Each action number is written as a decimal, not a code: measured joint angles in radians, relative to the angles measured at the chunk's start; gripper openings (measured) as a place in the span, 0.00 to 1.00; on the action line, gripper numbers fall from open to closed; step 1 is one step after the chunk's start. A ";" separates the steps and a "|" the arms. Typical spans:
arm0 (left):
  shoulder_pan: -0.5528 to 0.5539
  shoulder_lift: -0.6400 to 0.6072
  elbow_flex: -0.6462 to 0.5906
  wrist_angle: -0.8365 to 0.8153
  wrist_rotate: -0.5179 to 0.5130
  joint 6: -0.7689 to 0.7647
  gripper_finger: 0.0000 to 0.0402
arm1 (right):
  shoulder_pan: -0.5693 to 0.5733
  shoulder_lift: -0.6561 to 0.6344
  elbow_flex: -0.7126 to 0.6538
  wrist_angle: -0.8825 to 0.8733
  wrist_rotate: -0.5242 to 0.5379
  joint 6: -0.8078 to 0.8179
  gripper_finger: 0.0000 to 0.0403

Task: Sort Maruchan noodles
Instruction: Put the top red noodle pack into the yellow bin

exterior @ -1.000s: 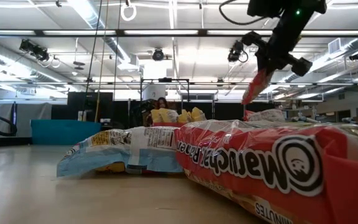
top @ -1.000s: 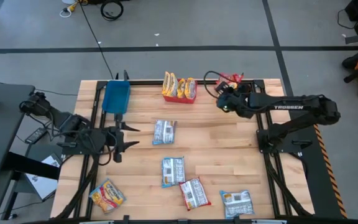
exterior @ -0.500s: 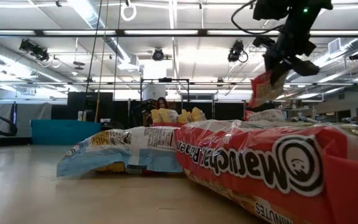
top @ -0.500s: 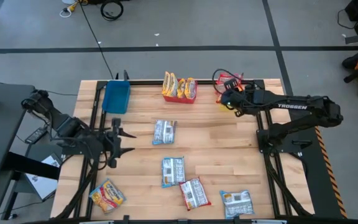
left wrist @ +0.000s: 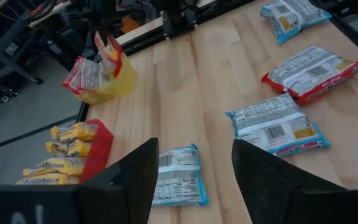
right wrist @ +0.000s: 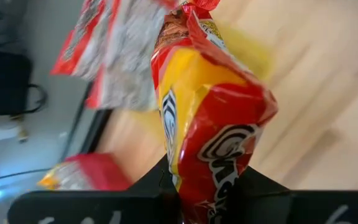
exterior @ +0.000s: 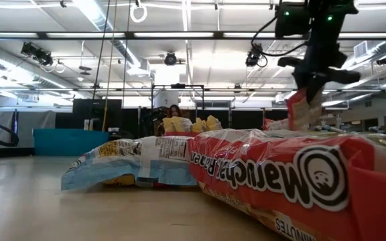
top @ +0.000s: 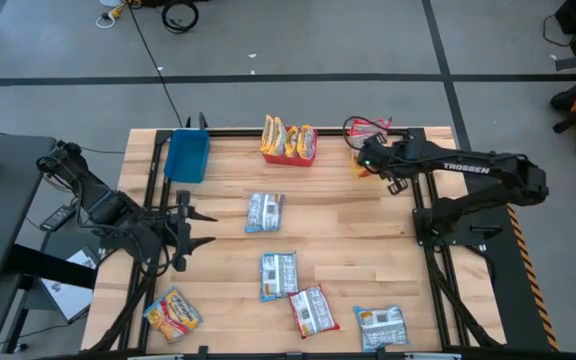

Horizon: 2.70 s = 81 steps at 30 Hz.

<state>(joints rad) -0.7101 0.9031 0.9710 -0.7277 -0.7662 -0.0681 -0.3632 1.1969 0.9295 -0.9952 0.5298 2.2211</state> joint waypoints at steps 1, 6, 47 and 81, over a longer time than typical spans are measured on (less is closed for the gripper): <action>0.000 0.000 0.000 0.000 0.000 0.000 0.52 | -0.001 0.009 0.000 0.035 0.001 -0.003 0.15; 0.000 0.000 0.000 -0.002 0.000 -0.029 0.52 | -0.001 0.077 0.001 0.160 0.004 -0.002 0.15; -0.001 0.000 -0.001 -0.025 0.038 -0.095 0.52 | -0.204 0.144 -0.133 0.103 -0.133 -0.112 0.18; 0.000 0.000 -0.001 0.006 0.038 -0.025 0.52 | -0.255 0.101 -0.131 0.218 0.003 -0.476 0.55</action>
<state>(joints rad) -0.7097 0.9034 0.9705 -0.7216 -0.7280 -0.0929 -0.6178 1.2982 0.7982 -0.7767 0.5326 1.7452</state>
